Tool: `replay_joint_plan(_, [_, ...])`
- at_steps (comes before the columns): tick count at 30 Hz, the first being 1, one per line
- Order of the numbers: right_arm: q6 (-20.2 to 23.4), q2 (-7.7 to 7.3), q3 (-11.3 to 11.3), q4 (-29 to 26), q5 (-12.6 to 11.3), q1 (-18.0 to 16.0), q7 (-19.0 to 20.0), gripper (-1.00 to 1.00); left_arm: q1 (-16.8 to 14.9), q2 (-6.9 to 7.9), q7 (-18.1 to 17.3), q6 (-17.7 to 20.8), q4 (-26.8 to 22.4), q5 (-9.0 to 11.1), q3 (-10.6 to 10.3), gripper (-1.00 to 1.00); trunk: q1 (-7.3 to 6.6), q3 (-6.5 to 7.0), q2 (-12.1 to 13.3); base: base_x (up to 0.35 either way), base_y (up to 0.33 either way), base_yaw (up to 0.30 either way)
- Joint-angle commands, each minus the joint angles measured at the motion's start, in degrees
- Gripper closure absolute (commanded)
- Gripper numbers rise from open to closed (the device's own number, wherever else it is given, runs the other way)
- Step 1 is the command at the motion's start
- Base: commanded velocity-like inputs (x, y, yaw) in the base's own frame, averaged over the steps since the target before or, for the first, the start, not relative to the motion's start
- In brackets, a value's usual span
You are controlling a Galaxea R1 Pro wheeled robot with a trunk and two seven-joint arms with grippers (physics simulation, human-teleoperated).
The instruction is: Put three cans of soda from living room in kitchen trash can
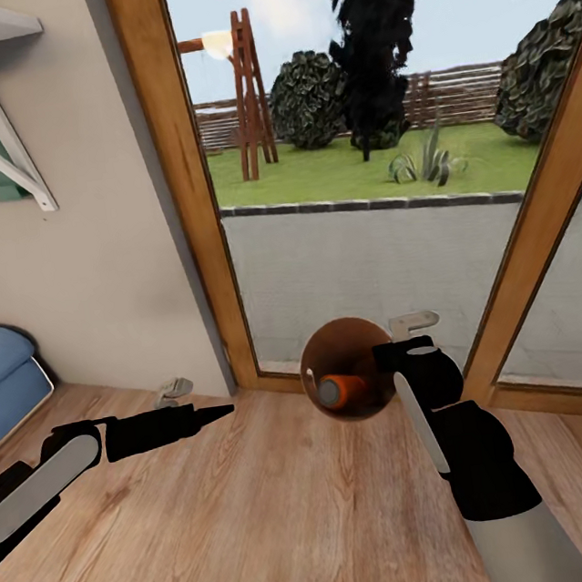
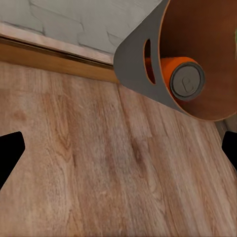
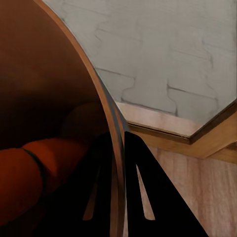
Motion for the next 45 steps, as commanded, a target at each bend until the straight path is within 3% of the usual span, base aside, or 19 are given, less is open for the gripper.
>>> replay_joint_plan(1, [0.00,0.01,-0.01,-0.04,0.53,-0.02,0.22,1.00,0.00,0.00,-0.01,0.00,0.02,-0.01,-0.01,-1.00,-0.01,0.01,-0.01,0.001,0.000,0.000])
replay_joint_plan(45, [0.00,0.01,0.05,-0.04,0.36,-0.02,0.39,1.00,0.00,0.00,-0.01,0.09,0.00,-0.04,-0.03,-1.00,-0.01,0.01,-0.01,0.000,0.000,0.000])
